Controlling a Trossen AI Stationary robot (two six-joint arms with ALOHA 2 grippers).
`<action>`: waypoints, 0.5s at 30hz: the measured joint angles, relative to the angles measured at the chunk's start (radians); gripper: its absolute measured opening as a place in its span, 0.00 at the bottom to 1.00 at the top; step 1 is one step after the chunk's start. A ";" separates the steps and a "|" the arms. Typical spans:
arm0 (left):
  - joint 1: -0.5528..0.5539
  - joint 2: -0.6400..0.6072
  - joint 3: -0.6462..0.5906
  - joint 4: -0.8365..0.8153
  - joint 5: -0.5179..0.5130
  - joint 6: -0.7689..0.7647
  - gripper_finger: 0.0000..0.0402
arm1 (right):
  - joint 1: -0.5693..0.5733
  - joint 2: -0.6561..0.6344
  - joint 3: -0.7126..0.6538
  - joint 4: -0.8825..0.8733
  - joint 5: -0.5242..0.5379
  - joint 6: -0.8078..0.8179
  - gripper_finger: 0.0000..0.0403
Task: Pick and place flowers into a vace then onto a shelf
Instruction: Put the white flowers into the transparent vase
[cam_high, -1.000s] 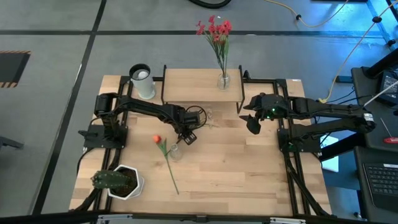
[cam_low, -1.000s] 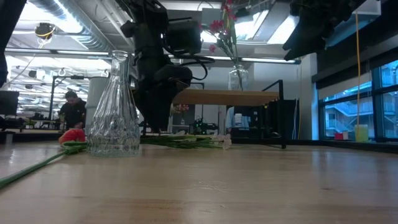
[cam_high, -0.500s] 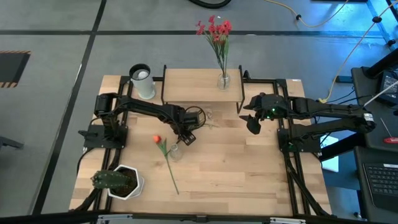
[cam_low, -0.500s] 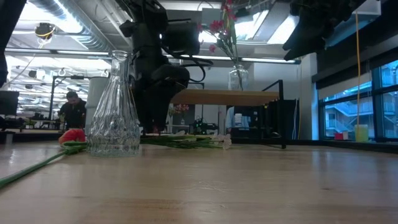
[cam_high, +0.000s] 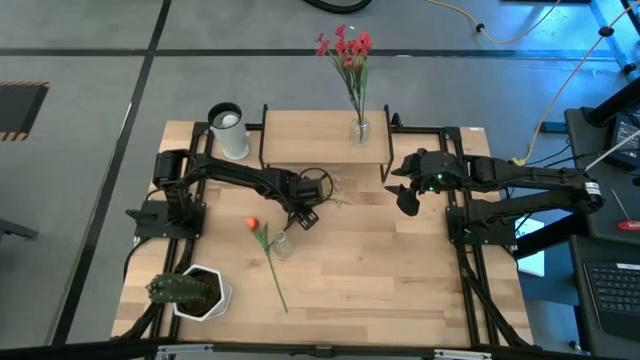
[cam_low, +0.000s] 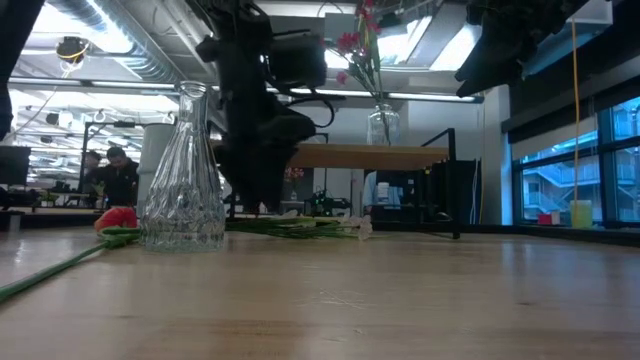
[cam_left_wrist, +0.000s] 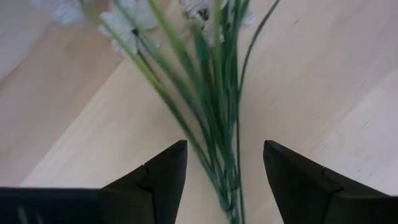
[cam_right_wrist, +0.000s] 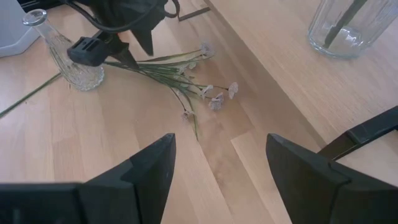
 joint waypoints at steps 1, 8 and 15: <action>0.000 0.007 -0.002 0.020 0.000 0.003 0.51 | 0.000 0.000 0.000 0.000 0.000 0.000 0.62; 0.007 0.050 -0.002 0.025 0.004 -0.014 0.51 | 0.000 0.001 0.000 -0.004 0.001 0.000 0.62; 0.013 0.092 -0.002 0.045 0.012 -0.018 0.50 | 0.000 0.001 0.000 -0.007 0.001 -0.001 0.62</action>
